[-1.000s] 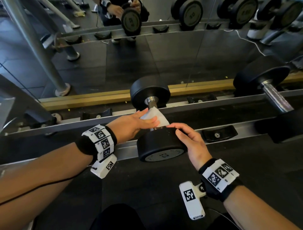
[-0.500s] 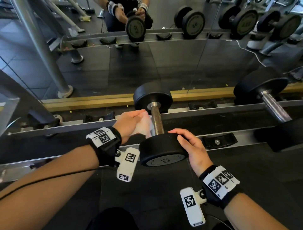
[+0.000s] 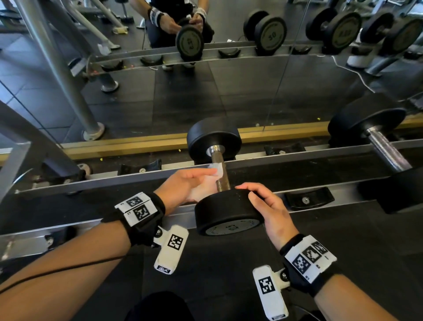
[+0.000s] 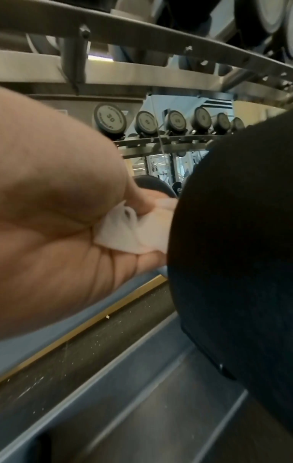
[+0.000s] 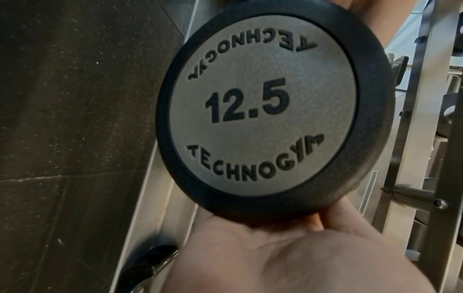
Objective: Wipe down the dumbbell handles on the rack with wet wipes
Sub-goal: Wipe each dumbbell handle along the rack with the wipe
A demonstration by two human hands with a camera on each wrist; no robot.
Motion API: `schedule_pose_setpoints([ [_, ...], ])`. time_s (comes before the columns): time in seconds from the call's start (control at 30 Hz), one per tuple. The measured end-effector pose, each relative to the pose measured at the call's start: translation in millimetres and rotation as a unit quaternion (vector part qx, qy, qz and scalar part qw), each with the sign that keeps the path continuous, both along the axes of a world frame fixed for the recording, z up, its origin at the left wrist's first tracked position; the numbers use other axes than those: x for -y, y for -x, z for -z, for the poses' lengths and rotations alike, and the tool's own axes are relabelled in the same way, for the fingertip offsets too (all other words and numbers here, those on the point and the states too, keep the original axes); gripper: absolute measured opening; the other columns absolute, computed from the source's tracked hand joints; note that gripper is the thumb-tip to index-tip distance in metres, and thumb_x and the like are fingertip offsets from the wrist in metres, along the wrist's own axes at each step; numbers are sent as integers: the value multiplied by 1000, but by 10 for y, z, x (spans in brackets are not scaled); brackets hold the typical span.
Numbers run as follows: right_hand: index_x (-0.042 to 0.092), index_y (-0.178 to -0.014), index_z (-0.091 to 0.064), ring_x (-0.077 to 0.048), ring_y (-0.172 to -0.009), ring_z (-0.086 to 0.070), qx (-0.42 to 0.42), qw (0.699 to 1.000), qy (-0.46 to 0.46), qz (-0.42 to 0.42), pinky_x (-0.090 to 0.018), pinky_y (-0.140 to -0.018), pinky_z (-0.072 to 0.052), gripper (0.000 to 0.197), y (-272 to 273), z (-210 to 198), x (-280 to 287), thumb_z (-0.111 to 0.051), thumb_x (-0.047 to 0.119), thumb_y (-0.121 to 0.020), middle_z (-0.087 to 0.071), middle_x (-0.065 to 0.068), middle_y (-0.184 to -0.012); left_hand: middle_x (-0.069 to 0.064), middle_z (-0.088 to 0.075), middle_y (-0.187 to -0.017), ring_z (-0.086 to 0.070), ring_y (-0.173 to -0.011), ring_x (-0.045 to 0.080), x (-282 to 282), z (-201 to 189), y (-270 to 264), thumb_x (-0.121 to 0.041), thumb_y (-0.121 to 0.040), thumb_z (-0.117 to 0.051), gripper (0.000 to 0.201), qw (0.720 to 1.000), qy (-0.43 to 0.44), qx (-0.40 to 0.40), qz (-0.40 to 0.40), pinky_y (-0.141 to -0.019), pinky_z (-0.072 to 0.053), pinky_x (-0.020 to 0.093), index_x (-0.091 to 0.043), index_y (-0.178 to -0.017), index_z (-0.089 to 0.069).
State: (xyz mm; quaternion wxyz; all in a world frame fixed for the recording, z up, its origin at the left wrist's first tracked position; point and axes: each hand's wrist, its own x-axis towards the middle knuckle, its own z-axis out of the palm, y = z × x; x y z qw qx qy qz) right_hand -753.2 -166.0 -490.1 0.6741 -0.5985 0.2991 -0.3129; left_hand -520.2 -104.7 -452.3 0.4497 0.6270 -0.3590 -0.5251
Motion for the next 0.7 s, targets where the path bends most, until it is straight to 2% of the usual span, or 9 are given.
schedule_pose_setpoints([
  [0.07, 24, -115, -68, -41, -113, -59, 3, 1000, -2, 0, -54, -93, -53, 23, 7, -9, -4, -55, 28, -97, -59, -17, -123, 9, -60, -126, -66, -102, 21, 42, -13, -51, -10, -103, -42, 34, 994, 24, -47, -92, -74, -60, 29, -21, -126, -64],
  [0.17, 24, -116, -68, -40, -113, -59, 4, 1000, -7, -3, -55, -94, -53, 27, 17, -26, -8, -53, 27, -94, -59, -17, -124, 6, -58, -125, -60, -111, 20, 130, 6, -31, -12, -106, -37, 38, 988, 38, -28, -145, -99, -52, 40, -20, -139, -53],
  [0.2, 23, -117, -68, -39, -114, -59, 4, 1000, -8, -2, -55, -95, -52, 27, 16, -32, -10, -53, 27, -94, -59, -17, -124, 0, -61, -117, -60, -108, 15, 147, 19, 9, -14, -107, -36, 37, 990, 40, -17, -134, -100, -49, 39, -24, -137, -54],
  [0.27, 22, -117, -68, -39, -115, -59, 5, 1000, -10, 1, -56, -96, -51, 27, 12, -34, -12, -53, 26, -94, -59, -18, -124, -9, -67, -103, -64, -97, 7, 175, 57, 110, -16, -107, -36, 36, 994, 38, -25, -100, -92, -51, 32, -28, -134, -56],
  [0.37, 22, -116, -68, -40, -115, -58, 3, 1000, -16, 4, -55, -96, -52, 27, 10, -34, -14, -54, 26, -94, -59, -20, -125, 1, -70, -118, -69, -107, 18, 197, 124, 234, -16, -106, -38, 37, 993, 4, -85, -81, -92, -55, 36, -33, -133, -58],
  [0.47, 23, -116, -68, -39, -114, -59, -2, 1000, -13, 2, -53, -94, -54, 27, 8, -43, -19, -53, 28, -93, -58, -19, -125, 6, -75, -110, -73, -97, 19, 145, 139, 219, -22, -104, -46, 30, 991, -13, -115, -67, -75, -59, 28, -28, -117, -72],
  [0.5, 23, -116, -68, -39, -114, -59, 0, 1000, -12, 3, -52, -93, -54, 28, 7, -43, -21, -53, 28, -93, -58, -19, -125, 7, -76, -109, -74, -96, 20, 109, 134, 197, -22, -102, -48, 29, 992, -20, -116, -52, -75, -59, 28, -27, -112, -75],
  [0.6, 21, -117, -67, -39, -114, -59, 7, 1000, -13, 3, -52, -94, -54, 29, 10, -48, -22, -53, 27, -93, -59, -19, -124, 8, -72, -120, -69, -110, 22, -9, 143, 124, -11, -103, -44, 35, 997, -22, -78, 6, -96, -53, 35, -24, -119, -72],
  [0.7, 22, -117, -67, -38, -113, -60, 5, 1000, -11, 3, -50, -93, -54, 29, 6, -49, -22, -53, 28, -92, -60, -17, -124, 4, -70, -123, -67, -114, 18, -82, 120, 38, -3, -102, -44, 39, 998, -17, -33, 48, -101, -50, 34, -24, -121, -70],
])
